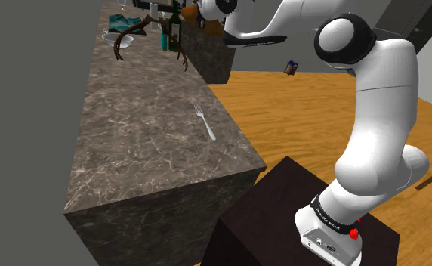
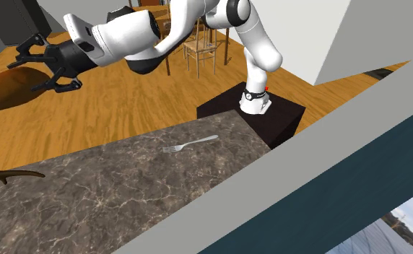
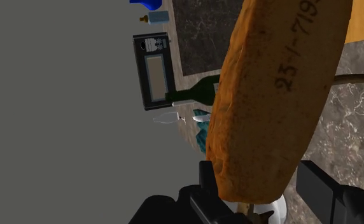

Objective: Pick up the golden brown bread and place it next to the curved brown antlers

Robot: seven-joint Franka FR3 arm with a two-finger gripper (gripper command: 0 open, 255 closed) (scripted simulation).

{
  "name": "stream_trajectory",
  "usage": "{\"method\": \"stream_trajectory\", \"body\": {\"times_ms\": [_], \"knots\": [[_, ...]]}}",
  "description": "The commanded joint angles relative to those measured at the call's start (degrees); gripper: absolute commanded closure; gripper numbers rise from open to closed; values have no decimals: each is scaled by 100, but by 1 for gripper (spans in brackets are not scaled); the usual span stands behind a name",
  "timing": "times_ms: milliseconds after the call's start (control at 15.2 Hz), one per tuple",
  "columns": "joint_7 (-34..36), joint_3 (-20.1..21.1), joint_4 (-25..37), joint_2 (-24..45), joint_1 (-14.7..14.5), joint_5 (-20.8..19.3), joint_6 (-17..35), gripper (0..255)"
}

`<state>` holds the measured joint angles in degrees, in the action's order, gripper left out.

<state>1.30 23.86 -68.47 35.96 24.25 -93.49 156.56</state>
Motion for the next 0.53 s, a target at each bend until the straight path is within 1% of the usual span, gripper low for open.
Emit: {"method": "stream_trajectory", "body": {"times_ms": [0, 462], "knots": [[263, -72, -88, -18, -24, -211, 39, 255], [1053, -270, -280, 67, -125, -878, 94, 255]]}}
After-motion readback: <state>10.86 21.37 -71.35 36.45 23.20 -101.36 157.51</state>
